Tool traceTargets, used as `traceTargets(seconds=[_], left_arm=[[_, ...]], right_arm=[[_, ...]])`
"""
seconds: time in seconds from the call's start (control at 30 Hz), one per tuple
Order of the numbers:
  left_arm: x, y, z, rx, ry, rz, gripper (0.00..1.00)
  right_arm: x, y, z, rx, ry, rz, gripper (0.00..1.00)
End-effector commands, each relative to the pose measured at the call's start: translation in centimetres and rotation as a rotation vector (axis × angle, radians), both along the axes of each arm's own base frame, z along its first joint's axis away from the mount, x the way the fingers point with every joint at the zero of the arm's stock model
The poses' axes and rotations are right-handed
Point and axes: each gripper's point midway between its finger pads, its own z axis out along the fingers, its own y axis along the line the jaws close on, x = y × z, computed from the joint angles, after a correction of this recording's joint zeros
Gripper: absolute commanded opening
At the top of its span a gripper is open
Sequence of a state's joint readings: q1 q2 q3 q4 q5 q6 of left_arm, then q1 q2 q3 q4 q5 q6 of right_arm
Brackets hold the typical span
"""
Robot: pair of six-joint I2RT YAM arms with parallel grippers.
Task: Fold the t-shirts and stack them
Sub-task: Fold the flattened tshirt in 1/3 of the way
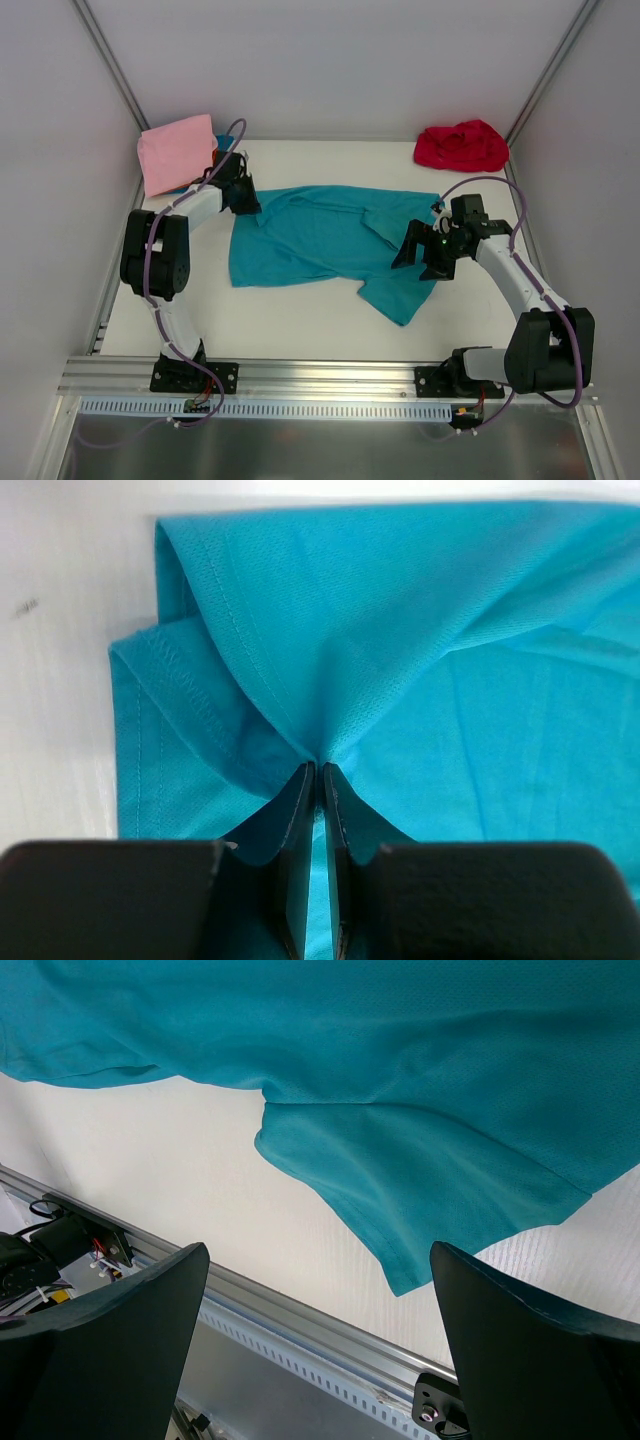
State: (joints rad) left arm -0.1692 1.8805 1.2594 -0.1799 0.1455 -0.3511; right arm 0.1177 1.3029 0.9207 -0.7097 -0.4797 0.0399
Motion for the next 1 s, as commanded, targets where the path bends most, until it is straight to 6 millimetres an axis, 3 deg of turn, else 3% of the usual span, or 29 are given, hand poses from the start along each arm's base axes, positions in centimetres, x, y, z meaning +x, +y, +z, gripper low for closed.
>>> traceTargets(seconds=[0.0,0.3,0.63,0.97], left_arm=[[1.9,0.1,2.9,0.023,-0.073,-0.005,0.08],[5.3,0.5,7.5,0.083,-0.156,-0.034,0.09],[5.2,1.4,8.7,0.149,-0.188,-0.07,0.09],[7.3,-1.0,11.4,0.065,-0.277,-0.165,0.11]], right_arm=[[-0.1,0.2,0.3,0.005,-0.005,0.02,1.0],[-0.1,0.2,0.3,0.004,-0.003,0.021,1.0],[0.0,0.2,0.2,0.003,0.002,0.022,1.0],[-0.2,0.1,0.2,-0.001,0.003,0.024,0.99]])
